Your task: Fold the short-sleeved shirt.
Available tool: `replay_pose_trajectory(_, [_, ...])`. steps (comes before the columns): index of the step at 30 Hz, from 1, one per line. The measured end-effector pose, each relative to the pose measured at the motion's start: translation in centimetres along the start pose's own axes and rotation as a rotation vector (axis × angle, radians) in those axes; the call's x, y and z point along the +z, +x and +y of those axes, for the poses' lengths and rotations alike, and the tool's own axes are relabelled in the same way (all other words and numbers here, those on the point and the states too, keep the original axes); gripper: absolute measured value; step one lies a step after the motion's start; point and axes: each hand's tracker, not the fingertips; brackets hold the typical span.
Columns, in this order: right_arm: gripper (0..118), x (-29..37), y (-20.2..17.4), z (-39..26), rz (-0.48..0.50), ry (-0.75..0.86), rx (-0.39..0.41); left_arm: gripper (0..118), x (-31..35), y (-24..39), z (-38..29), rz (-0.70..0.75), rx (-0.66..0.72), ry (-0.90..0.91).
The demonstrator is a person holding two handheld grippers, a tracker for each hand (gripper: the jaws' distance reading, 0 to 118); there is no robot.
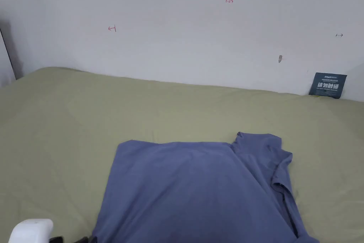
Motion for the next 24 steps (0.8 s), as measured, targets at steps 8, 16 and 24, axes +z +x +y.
replay_pose_trajectory(8, [1, 3.6, -7.0, -3.8, 0.005, 0.061, 0.057, 0, 4.8, 10.1, -4.9, -0.012, -0.152, 0.053])
replay_pose_trajectory(16, [1, 5.0, -7.2, -8.8, 0.055, -0.007, 0.087, 0, 5.3, 9.7, -11.1, -0.008, -0.043, -0.069])
replay_pose_trajectory(24, [1, 3.5, -4.9, -6.2, 0.053, 0.016, 0.045, 91, 0.3, 5.0, -7.4, 0.189, 0.019, -0.052])
